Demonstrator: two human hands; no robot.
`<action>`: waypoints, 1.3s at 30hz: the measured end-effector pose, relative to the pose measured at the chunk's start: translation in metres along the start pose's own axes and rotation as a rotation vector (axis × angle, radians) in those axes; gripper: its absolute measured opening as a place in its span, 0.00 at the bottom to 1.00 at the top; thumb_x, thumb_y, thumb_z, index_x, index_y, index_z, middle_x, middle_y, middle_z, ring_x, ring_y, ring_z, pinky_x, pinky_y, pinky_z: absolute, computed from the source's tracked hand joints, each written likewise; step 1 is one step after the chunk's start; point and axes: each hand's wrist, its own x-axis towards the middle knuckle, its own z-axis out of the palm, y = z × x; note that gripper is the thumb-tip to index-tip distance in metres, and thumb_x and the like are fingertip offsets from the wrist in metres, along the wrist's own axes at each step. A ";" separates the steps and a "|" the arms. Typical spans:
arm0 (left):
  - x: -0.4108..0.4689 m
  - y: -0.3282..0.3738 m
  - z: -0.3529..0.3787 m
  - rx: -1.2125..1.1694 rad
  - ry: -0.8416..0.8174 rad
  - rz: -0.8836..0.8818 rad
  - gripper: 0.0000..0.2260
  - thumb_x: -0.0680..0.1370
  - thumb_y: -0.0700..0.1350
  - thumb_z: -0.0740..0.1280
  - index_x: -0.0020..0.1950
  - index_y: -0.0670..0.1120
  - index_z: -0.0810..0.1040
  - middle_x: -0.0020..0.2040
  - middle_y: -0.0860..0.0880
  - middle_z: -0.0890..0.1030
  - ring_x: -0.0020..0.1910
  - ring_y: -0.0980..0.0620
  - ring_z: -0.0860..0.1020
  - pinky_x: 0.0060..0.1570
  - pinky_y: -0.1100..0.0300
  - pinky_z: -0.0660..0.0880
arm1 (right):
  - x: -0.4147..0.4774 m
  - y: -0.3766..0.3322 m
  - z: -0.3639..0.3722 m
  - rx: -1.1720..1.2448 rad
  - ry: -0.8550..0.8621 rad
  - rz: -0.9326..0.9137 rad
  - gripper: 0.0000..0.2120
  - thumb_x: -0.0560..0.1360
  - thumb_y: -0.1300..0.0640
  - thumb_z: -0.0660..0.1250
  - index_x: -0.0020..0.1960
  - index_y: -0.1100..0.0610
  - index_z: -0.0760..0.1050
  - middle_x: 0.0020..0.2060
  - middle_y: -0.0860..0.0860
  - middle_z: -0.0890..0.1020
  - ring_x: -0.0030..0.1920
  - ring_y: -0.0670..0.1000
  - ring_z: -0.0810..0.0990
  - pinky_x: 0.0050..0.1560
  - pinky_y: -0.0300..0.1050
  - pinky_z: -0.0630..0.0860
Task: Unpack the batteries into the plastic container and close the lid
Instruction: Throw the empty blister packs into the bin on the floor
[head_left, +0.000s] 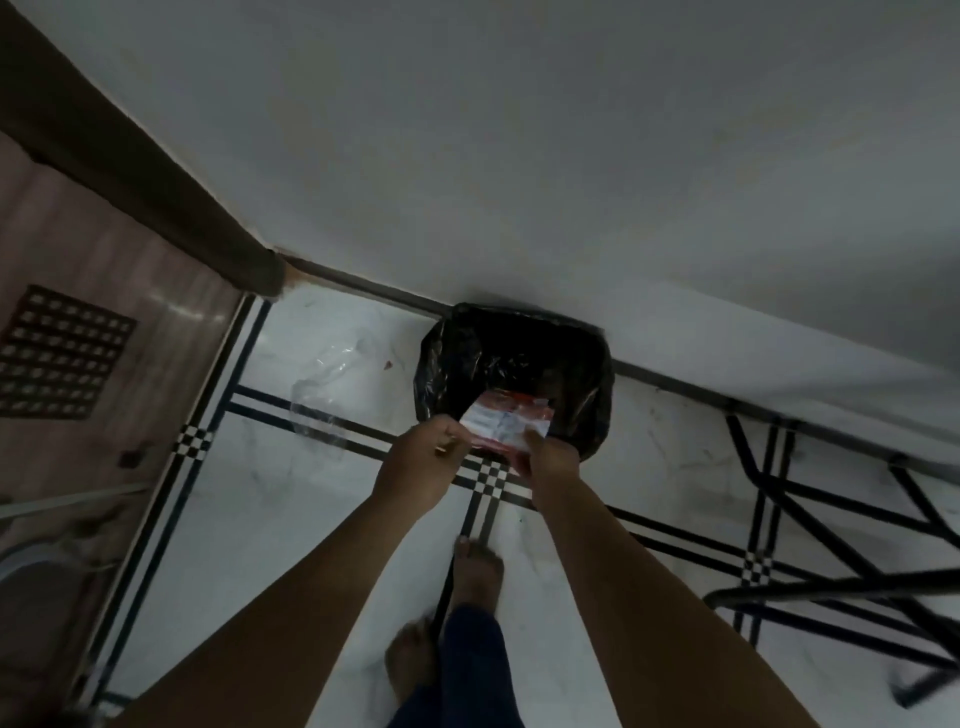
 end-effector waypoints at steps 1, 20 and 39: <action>0.005 -0.004 0.003 -0.002 -0.001 0.006 0.10 0.76 0.46 0.69 0.40 0.62 0.79 0.43 0.52 0.83 0.45 0.49 0.82 0.49 0.46 0.80 | 0.009 0.001 0.004 0.005 0.013 0.016 0.12 0.79 0.59 0.67 0.37 0.59 0.72 0.30 0.55 0.76 0.29 0.52 0.75 0.32 0.44 0.73; -0.165 0.122 -0.036 -0.079 -0.003 0.145 0.05 0.78 0.42 0.68 0.48 0.52 0.81 0.43 0.53 0.82 0.44 0.49 0.82 0.49 0.52 0.79 | -0.226 -0.056 -0.063 0.063 -0.218 -0.110 0.06 0.79 0.63 0.62 0.44 0.62 0.74 0.28 0.55 0.75 0.27 0.51 0.72 0.33 0.45 0.68; -0.477 0.281 0.085 -0.179 -0.157 0.384 0.05 0.79 0.35 0.64 0.51 0.41 0.79 0.41 0.45 0.81 0.33 0.58 0.78 0.32 0.73 0.71 | -0.501 -0.041 -0.363 0.435 -0.211 -0.393 0.02 0.80 0.62 0.65 0.49 0.61 0.74 0.35 0.57 0.78 0.32 0.50 0.77 0.32 0.36 0.78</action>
